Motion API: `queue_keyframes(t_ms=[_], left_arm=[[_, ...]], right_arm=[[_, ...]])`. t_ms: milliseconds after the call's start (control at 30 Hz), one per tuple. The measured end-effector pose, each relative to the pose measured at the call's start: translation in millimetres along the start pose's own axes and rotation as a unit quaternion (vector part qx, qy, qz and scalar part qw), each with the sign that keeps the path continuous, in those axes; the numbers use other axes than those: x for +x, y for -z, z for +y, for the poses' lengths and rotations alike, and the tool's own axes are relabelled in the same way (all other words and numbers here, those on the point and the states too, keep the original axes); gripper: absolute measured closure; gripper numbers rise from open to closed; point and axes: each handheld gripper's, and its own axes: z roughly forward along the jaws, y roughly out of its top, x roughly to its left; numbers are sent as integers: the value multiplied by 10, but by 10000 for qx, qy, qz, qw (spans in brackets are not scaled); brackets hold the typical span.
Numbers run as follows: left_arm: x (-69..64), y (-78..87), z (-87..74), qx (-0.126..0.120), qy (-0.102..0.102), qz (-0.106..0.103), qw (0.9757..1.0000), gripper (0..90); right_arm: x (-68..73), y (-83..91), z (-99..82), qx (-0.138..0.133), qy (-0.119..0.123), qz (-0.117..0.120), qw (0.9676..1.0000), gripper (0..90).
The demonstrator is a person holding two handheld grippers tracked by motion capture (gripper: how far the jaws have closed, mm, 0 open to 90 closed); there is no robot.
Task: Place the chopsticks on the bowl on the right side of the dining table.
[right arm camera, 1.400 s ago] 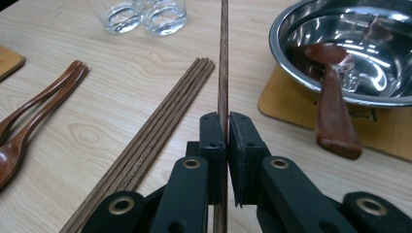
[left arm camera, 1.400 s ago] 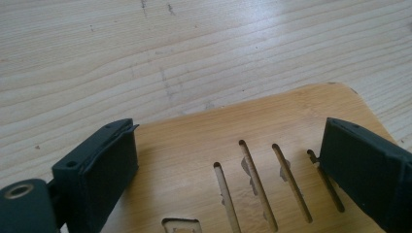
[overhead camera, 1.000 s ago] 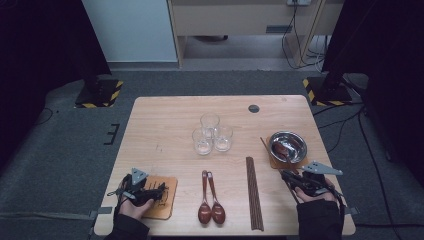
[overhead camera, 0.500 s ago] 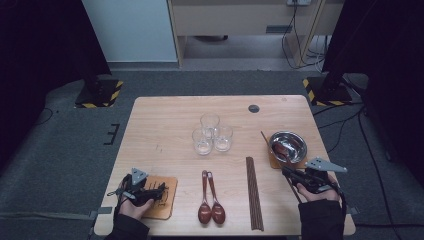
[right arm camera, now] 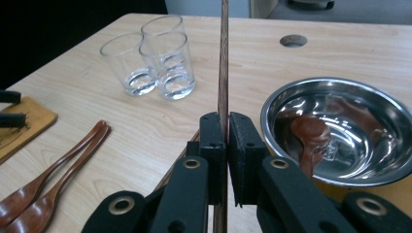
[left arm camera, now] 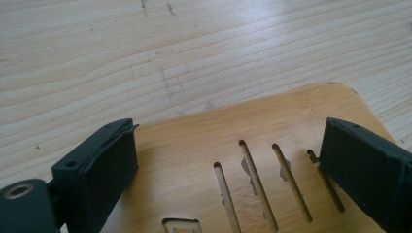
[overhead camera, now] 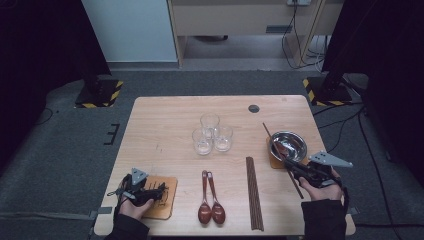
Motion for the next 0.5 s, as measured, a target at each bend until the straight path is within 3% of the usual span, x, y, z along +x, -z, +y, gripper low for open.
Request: queue_keyframes(t_ms=[500], left_arm=[[0, -2, 1, -1, 2, 0, 10000, 57]], right_arm=[[-181, 47, 89, -165, -65, -125, 9998, 853]])
